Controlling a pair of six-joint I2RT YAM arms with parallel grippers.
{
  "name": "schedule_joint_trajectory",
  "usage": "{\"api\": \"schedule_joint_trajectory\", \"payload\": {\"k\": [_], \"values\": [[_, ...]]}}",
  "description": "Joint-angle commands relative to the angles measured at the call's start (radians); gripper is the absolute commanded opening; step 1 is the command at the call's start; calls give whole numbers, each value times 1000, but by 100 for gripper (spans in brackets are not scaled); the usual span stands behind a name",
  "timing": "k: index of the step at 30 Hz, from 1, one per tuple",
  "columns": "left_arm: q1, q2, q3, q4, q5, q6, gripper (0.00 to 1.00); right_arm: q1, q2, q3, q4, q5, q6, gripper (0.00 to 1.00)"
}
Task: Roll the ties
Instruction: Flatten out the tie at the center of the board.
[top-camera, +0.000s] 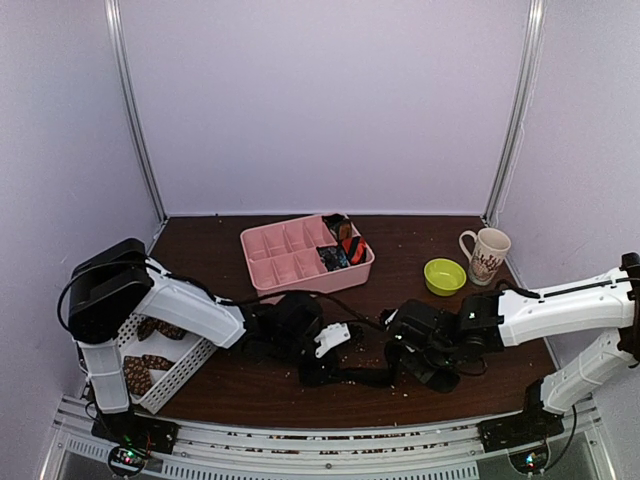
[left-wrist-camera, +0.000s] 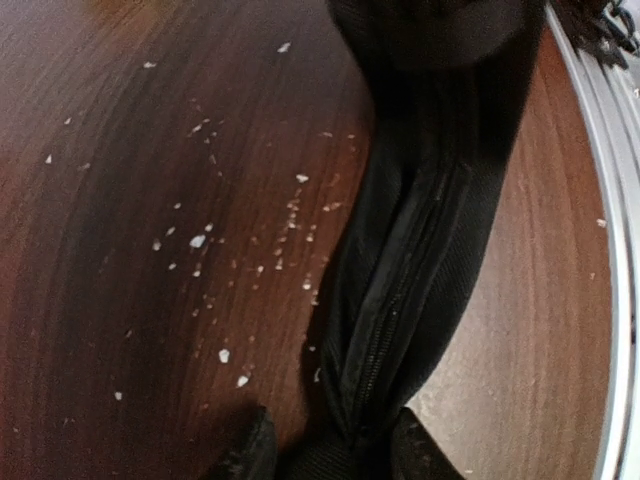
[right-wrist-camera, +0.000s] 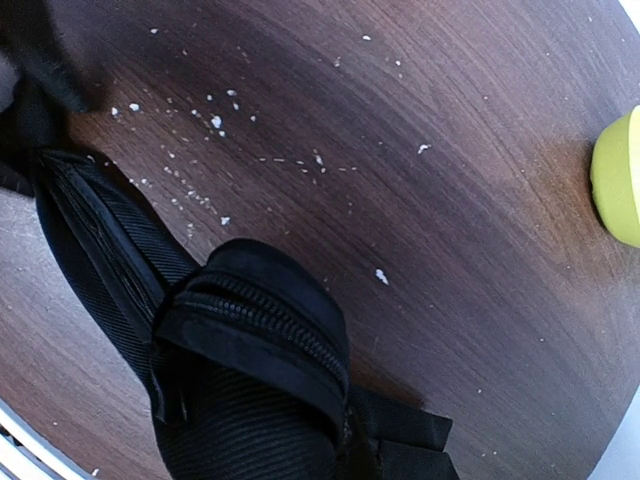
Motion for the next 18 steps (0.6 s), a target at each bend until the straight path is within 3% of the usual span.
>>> {"api": "schedule_joint_trajectory", "payload": {"k": [1,7,12,15,18], "values": [[5,-24,-22,-117,-74,32,28,-5,-13,28,-26,81,-2,0],[100,-176,-156,-91,-209,-7,1,-19,17,138,-138,279,-34,9],[169,-233,-190,-151,-272,11,0,-22,54,210,-250,446,-59,11],[178,-239,-190,-185,-286,28,0,-16,106,211,-287,436,-96,15],[182,-230,-193,-184,-273,34,0,-6,176,199,-317,379,-110,26]]}}
